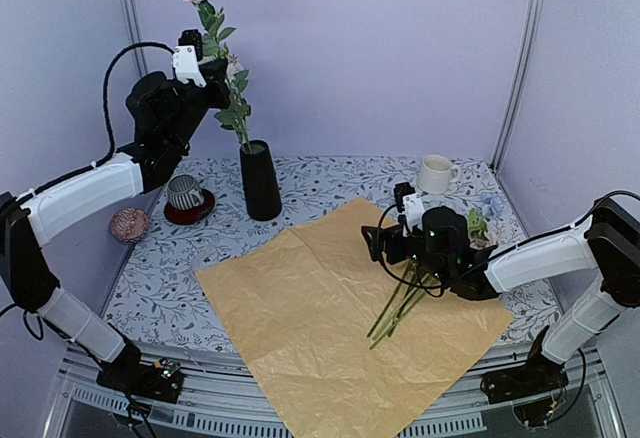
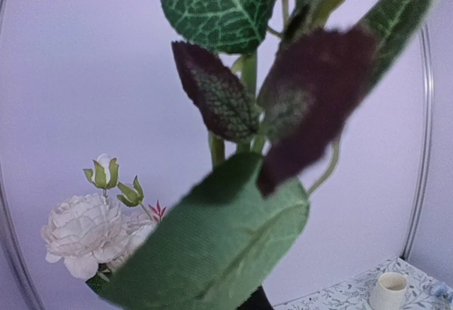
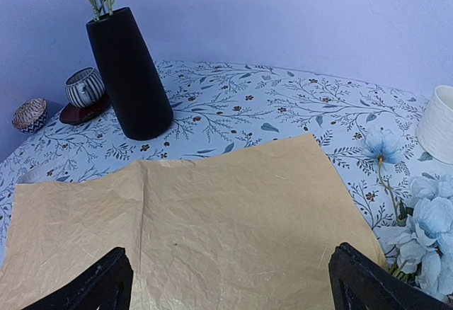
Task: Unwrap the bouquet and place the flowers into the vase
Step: Place the fake flower in the vase.
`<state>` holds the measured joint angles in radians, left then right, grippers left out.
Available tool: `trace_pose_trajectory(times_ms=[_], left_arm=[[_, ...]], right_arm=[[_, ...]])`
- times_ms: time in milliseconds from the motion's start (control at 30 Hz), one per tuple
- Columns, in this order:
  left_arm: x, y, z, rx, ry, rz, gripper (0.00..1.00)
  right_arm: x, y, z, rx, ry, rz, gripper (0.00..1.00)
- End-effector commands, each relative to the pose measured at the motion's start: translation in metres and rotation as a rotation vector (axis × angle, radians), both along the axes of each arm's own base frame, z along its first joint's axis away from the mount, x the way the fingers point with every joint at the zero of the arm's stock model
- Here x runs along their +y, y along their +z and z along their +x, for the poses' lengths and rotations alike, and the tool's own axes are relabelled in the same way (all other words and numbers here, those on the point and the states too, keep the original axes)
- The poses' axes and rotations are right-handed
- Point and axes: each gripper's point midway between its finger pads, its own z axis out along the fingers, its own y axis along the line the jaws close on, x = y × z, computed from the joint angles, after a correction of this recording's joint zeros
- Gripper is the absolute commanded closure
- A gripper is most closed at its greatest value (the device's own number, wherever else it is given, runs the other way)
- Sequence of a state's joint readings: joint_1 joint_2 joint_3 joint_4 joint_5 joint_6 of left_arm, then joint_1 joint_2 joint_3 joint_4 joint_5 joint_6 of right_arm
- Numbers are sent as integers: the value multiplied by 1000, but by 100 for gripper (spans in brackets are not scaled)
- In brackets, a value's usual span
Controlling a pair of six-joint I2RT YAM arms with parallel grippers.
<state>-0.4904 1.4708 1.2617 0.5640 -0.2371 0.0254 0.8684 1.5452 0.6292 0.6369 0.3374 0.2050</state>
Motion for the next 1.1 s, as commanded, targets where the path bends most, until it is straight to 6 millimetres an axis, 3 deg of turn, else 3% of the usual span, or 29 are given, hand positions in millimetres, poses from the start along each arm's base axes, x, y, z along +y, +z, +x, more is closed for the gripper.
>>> trace_pose_trajectory(times_ms=[0,300,633,833,1067], left_arm=[[14,-9,20,19,31,-14,100],[-2,-85,57,245,-7,6,100],[-6,-167,74,492,9,0,100],[-7,-195,69,565,-4,-21,81],[-5,-210,59,613,-17,-37,65]], right_arm=[[5,12,0,-27,11,22,1],[4,11,1,-32,6,11,1],[5,10,1,-29,8,10,1],[5,9,1,-29,8,7,1],[6,8,2,-29,8,1,1]])
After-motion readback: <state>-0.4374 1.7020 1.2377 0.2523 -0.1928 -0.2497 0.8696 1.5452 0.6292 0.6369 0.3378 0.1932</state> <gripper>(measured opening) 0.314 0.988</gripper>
